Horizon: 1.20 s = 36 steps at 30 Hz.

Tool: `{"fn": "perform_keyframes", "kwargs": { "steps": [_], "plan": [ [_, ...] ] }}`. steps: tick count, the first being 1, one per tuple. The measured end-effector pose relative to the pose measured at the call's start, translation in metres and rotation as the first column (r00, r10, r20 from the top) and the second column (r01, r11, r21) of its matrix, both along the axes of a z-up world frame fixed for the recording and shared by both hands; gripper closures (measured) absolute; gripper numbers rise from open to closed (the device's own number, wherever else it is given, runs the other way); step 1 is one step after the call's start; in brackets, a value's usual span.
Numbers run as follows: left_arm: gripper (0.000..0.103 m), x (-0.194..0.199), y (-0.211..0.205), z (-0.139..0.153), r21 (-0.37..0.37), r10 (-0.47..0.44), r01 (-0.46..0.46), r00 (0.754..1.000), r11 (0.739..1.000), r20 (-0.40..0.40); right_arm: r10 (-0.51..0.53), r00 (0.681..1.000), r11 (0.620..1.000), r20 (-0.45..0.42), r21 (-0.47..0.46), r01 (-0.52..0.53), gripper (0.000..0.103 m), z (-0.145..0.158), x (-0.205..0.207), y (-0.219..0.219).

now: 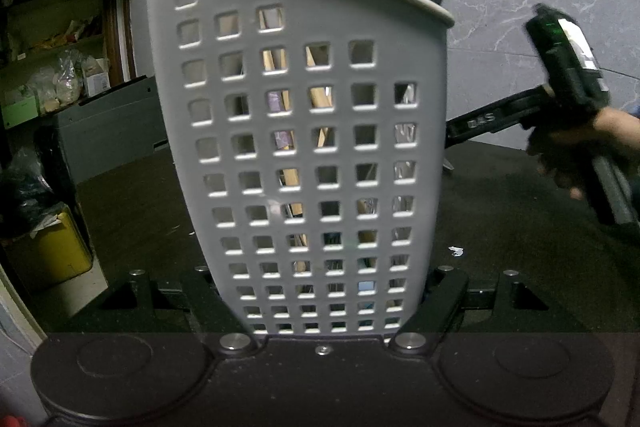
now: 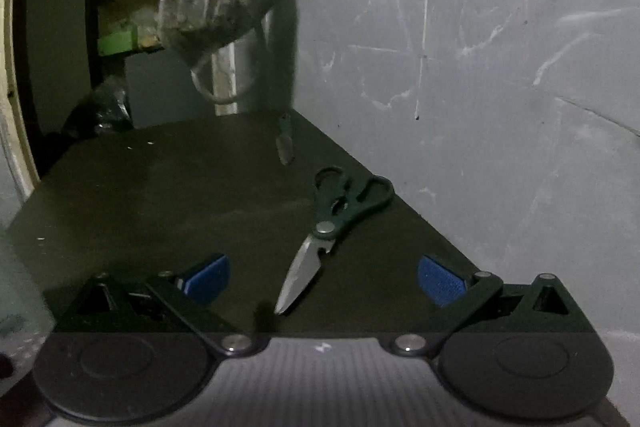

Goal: Organize utensils
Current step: 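Move the open right tool down over the black-handled scissors, then close the right tool on the scissors handle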

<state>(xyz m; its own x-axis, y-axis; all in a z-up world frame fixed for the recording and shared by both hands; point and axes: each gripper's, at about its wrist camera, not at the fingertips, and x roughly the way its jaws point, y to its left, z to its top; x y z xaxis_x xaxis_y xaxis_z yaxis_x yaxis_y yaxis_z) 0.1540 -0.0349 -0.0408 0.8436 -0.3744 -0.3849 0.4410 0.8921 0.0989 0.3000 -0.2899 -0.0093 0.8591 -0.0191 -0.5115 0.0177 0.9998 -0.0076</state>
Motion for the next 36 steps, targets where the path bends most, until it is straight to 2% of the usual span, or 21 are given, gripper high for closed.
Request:
{"fn": "perform_keyframes", "kwargs": {
  "steps": [7, 15, 20, 23, 26, 28, 30, 36],
  "plan": [
    [0.025, 0.000, -0.002, 0.000, 0.008, 0.002, -0.002, 1.000, 1.000, -0.001, -0.021, 0.996, 1.000, -0.084, 0.017, 0.022, 0.000, -0.014, 0.045, 0.002],
    [0.025, 0.001, -0.004, 0.002, 0.011, 0.001, -0.001, 1.000, 1.000, -0.005, -0.051, 0.992, 0.998, -0.117, 0.024, 0.055, 0.000, -0.019, 0.087, 0.006],
    [0.025, 0.002, -0.004, 0.002, 0.011, 0.001, -0.001, 1.000, 1.000, -0.006, -0.066, 0.986, 0.995, -0.155, 0.068, 0.077, 0.001, -0.026, 0.104, 0.000],
    [0.025, 0.001, -0.004, 0.001, 0.011, 0.001, -0.001, 1.000, 1.000, -0.006, -0.064, 0.989, 0.992, -0.135, 0.098, 0.077, 0.011, -0.025, 0.106, -0.005],
    [0.025, 0.002, -0.004, 0.001, 0.011, 0.001, -0.001, 1.000, 1.000, -0.006, -0.079, 0.989, 0.992, -0.126, 0.084, 0.090, 0.024, -0.025, 0.105, -0.005],
    [0.025, 0.002, -0.004, 0.001, 0.011, 0.002, -0.001, 1.000, 1.000, -0.006, -0.085, 0.989, 0.993, -0.122, 0.075, 0.095, 0.037, -0.024, 0.104, -0.006],
    [0.025, 0.001, -0.004, 0.001, 0.011, 0.001, -0.001, 1.000, 1.000, -0.006, -0.097, 0.989, 0.992, -0.115, 0.071, 0.105, 0.057, -0.022, 0.102, -0.007],
    [0.025, 0.002, -0.004, 0.001, 0.011, 0.002, -0.002, 1.000, 1.000, -0.007, -0.066, 0.991, 0.995, -0.117, 0.072, 0.075, 0.065, -0.020, 0.091, -0.009]
  ]
}}
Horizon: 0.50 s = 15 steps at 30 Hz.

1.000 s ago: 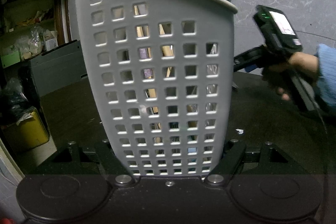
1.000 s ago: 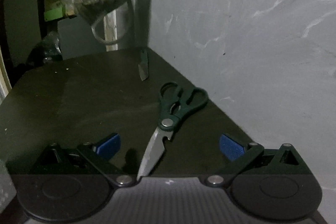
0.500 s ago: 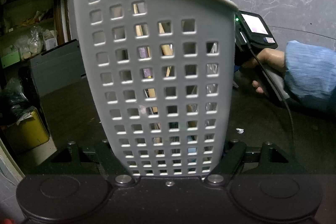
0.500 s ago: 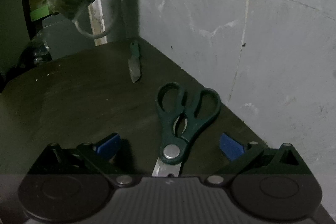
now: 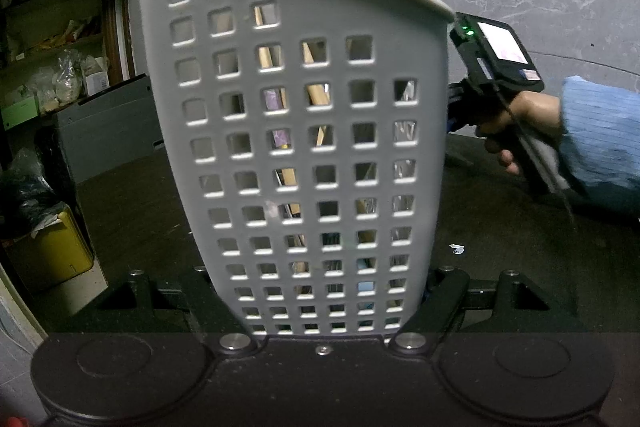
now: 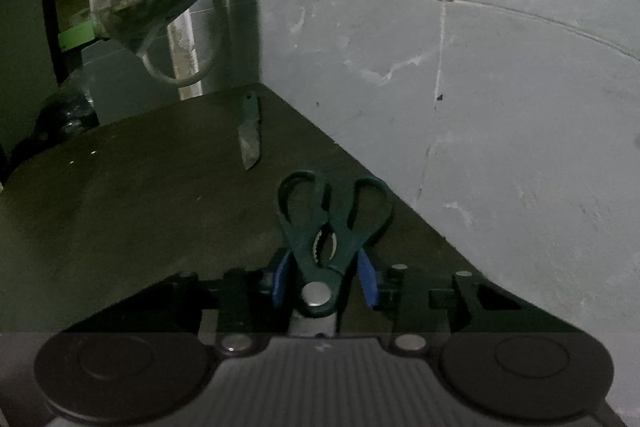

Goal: Organize utensils
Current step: 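Close the right tool on the scissors handle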

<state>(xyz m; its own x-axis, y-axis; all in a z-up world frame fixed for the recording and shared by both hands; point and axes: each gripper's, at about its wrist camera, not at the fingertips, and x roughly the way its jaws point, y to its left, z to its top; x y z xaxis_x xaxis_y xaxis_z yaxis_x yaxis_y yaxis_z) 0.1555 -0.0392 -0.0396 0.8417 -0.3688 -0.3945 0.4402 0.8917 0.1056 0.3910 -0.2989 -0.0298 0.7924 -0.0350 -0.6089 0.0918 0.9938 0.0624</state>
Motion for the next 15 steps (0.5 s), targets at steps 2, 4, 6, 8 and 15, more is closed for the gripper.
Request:
{"fn": "perform_keyframes", "kwargs": {
  "steps": [2, 4, 6, 8, 15],
  "plan": [
    [0.025, 0.000, 0.000, 0.000, 0.000, 0.000, 0.000, 1.000, 1.000, 0.000, 0.023, 1.000, 1.000, -0.006, 0.008, -0.023, 0.066, 0.001, -0.009, 0.001],
    [0.025, 0.000, 0.000, 0.000, 0.000, 0.000, 0.000, 1.000, 1.000, 0.000, 0.052, 0.999, 0.998, -0.011, 0.017, -0.052, 0.066, 0.003, -0.021, 0.002],
    [0.025, 0.000, 0.000, 0.000, 0.000, 0.000, 0.000, 1.000, 1.000, 0.000, 0.086, 0.996, 0.996, -0.020, 0.020, -0.086, 0.068, 0.005, -0.036, 0.006],
    [0.025, 0.000, 0.000, 0.000, -0.001, 0.000, 0.000, 1.000, 1.000, 0.000, 0.126, 0.992, 0.992, -0.029, 0.028, -0.125, 0.071, 0.006, -0.054, 0.009],
    [0.025, 0.000, 0.000, -0.001, -0.004, 0.000, 0.000, 1.000, 1.000, 0.001, 0.299, 0.953, 0.953, -0.051, -0.025, -0.301, 0.077, 0.010, -0.124, 0.024]
  ]
}}
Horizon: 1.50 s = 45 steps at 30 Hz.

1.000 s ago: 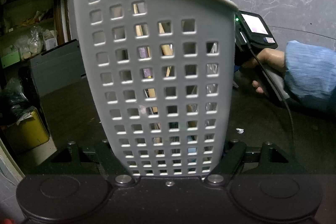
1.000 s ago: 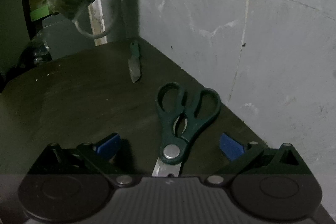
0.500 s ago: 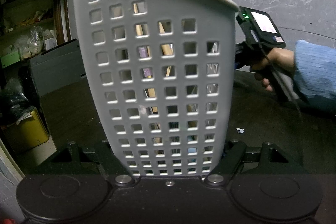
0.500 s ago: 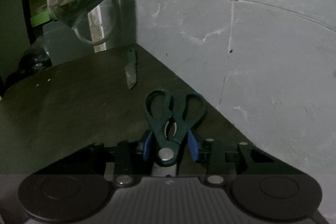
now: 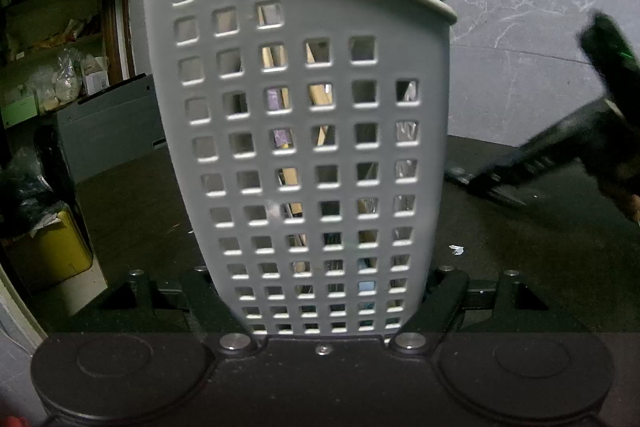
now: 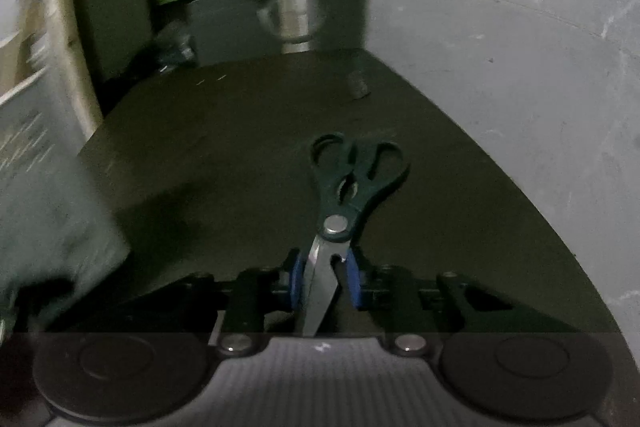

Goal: Organize utensils
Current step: 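Close the right tool on the scissors handle, then lift the scissors with the right tool toward the white caddy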

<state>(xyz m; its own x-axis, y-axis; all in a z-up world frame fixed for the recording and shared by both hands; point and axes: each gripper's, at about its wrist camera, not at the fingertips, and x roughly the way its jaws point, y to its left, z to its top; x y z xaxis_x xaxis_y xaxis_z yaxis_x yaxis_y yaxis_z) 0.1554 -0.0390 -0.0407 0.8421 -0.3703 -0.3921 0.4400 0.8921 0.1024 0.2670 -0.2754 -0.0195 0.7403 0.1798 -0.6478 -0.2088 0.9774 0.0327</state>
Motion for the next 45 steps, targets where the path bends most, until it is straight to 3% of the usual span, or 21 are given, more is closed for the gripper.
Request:
{"fn": "perform_keyframes", "kwargs": {
  "steps": [5, 7, 8, 9, 13, 15, 17, 27, 32, 38, 45],
  "plan": [
    [0.025, -0.001, 0.000, -0.001, 0.003, 0.002, -0.002, 1.000, 1.000, 0.004, 0.067, 0.998, 0.997, 0.012, -0.036, -0.067, 0.077, 0.003, -0.029, 0.005],
    [0.025, -0.002, -0.001, -0.002, 0.004, 0.002, -0.002, 1.000, 1.000, 0.004, 0.066, 0.998, 0.998, 0.011, -0.021, -0.066, 0.066, 0.006, -0.030, 0.003],
    [0.025, -0.002, -0.001, -0.001, 0.004, 0.002, -0.002, 1.000, 1.000, 0.004, 0.064, 0.998, 0.998, 0.019, -0.008, -0.063, 0.051, 0.008, -0.029, 0.001],
    [0.025, -0.002, -0.001, -0.002, 0.004, 0.002, -0.002, 1.000, 1.000, 0.003, 0.063, 0.997, 0.998, 0.035, 0.007, -0.063, 0.043, 0.011, -0.028, 0.000],
    [0.025, -0.002, -0.002, -0.001, 0.006, 0.003, -0.003, 1.000, 1.000, 0.003, 0.059, 0.993, 0.998, 0.097, 0.006, -0.060, 0.031, 0.026, -0.012, 0.006],
    [0.025, -0.002, -0.002, -0.001, 0.006, 0.003, -0.003, 1.000, 1.000, 0.003, 0.062, 0.993, 0.998, 0.102, -0.005, -0.062, 0.014, 0.029, 0.005, 0.011],
    [0.025, -0.002, -0.002, -0.001, 0.008, 0.002, -0.003, 1.000, 1.000, 0.002, 0.044, 0.994, 0.999, 0.099, -0.010, -0.043, 0.007, 0.030, 0.021, 0.016],
    [0.025, -0.002, -0.002, -0.001, 0.005, 0.001, -0.001, 1.000, 1.000, 0.001, -0.018, 0.999, 1.000, 0.037, 0.018, 0.017, 0.011, 0.011, 0.081, 0.020],
    [0.025, -0.002, -0.001, -0.001, 0.001, -0.001, 0.001, 1.000, 1.000, -0.001, -0.024, 1.000, 0.999, 0.003, 0.031, 0.024, 0.017, 0.001, 0.089, 0.014],
    [0.025, -0.002, -0.001, -0.001, 0.001, 0.000, 0.000, 1.000, 1.000, -0.001, -0.028, 1.000, 0.998, 0.004, 0.049, 0.027, 0.017, -0.003, 0.091, 0.011],
    [0.025, -0.002, -0.001, -0.001, 0.001, 0.000, 0.000, 1.000, 1.000, -0.001, -0.035, 0.999, 0.985, -0.014, 0.166, 0.037, 0.024, -0.003, 0.095, -0.003]
  ]
}}
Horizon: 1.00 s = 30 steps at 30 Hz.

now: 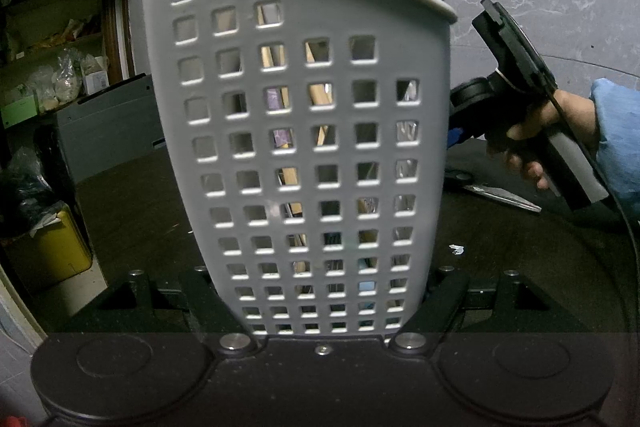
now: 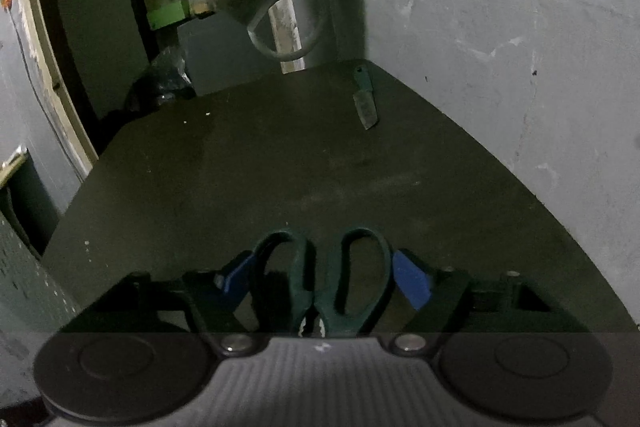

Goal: Organize utensils
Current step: 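Lift the scissors with the right tool toward the white caddy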

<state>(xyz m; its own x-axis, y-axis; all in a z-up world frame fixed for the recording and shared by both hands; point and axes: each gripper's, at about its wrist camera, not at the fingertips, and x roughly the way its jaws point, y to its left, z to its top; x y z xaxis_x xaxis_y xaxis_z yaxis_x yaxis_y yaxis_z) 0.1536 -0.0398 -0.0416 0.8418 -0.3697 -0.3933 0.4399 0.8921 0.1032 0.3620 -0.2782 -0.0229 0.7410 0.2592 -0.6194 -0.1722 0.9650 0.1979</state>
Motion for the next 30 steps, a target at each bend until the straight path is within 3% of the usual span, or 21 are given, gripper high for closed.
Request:
{"fn": "perform_keyframes", "kwargs": {
  "steps": [2, 6, 19, 30],
  "plan": [
    [0.025, 0.000, 0.000, 0.000, 0.000, 0.000, 0.000, 1.000, 1.000, 0.000, -0.005, 1.000, 0.999, -0.010, 0.034, 0.006, 0.025, 0.001, 0.003, -0.004],
    [0.025, 0.000, 0.000, 0.000, -0.001, 0.000, 0.000, 1.000, 1.000, -0.001, -0.022, 1.000, 1.000, -0.005, 0.012, 0.022, 0.042, 0.001, 0.006, -0.005],
    [0.025, 0.002, 0.004, 0.000, -0.009, -0.006, 0.005, 1.000, 1.000, -0.007, 0.091, 0.996, 0.991, -0.010, -0.095, -0.091, 0.042, 0.003, -0.024, 0.013],
    [0.025, 0.003, 0.005, 0.000, -0.009, -0.005, 0.005, 1.000, 1.000, -0.008, 0.274, 0.961, 0.938, -0.046, -0.206, -0.277, 0.040, 0.005, -0.072, 0.038]
  ]
}}
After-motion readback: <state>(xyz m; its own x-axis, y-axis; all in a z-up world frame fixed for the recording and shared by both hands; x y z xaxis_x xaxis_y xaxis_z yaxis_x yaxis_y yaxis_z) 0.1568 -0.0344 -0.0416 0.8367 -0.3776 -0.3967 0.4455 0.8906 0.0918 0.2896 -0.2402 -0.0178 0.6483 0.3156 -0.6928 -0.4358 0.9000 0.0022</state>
